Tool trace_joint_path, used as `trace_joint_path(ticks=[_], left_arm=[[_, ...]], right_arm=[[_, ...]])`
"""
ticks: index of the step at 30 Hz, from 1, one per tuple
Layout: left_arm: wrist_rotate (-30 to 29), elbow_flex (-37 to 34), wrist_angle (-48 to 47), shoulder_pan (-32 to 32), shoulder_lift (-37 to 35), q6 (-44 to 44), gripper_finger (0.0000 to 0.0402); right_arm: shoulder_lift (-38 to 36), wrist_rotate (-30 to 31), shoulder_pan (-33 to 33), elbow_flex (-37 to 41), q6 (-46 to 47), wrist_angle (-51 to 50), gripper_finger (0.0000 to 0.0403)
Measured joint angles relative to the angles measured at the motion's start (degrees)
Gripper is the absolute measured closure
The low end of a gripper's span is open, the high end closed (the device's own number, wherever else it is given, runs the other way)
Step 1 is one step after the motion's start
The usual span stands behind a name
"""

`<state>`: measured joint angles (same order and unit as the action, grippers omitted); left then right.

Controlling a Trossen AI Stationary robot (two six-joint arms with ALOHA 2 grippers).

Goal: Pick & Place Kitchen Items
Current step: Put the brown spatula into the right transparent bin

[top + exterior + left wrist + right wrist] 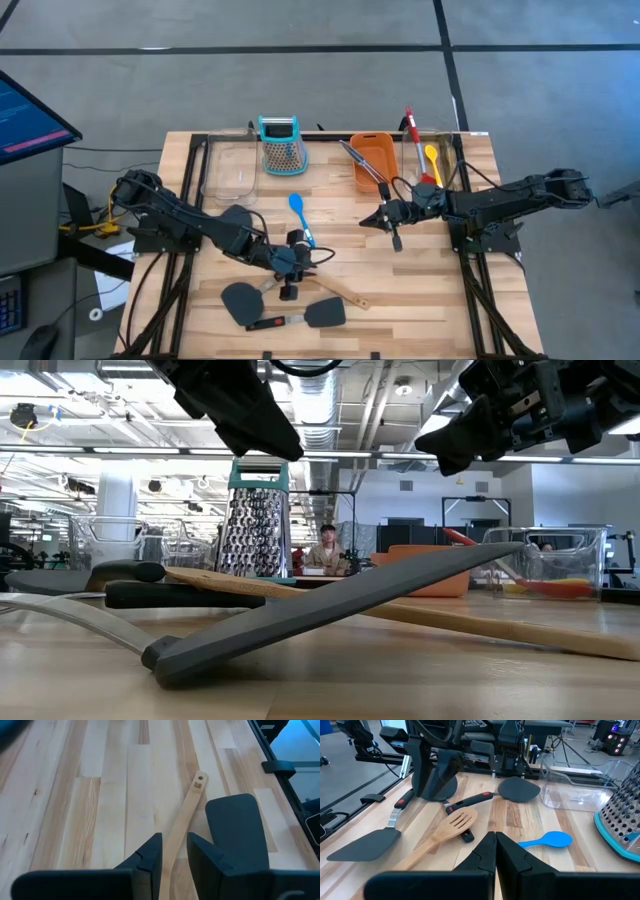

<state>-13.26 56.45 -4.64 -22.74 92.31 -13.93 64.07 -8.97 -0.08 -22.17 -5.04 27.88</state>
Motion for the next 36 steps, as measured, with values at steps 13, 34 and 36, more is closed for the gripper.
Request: trace_joint_path(ticks=[13,34,36], left_arm=[[-3.2,0.0,1.9,0.0,0.0,0.0,0.0325],[-3.7,0.0,3.3,0.0,0.0,0.0,0.0325],[-3.7,0.0,3.3,0.0,0.0,0.1,0.0325]], right_arm=[[0.0,0.0,0.0,0.0,0.0,-0.3,0.0403],[0.0,0.0,0.0,0.0,0.0,-0.5,0.0403],[0.0,0.0,0.0,0.0,0.0,-0.5,0.0403]])
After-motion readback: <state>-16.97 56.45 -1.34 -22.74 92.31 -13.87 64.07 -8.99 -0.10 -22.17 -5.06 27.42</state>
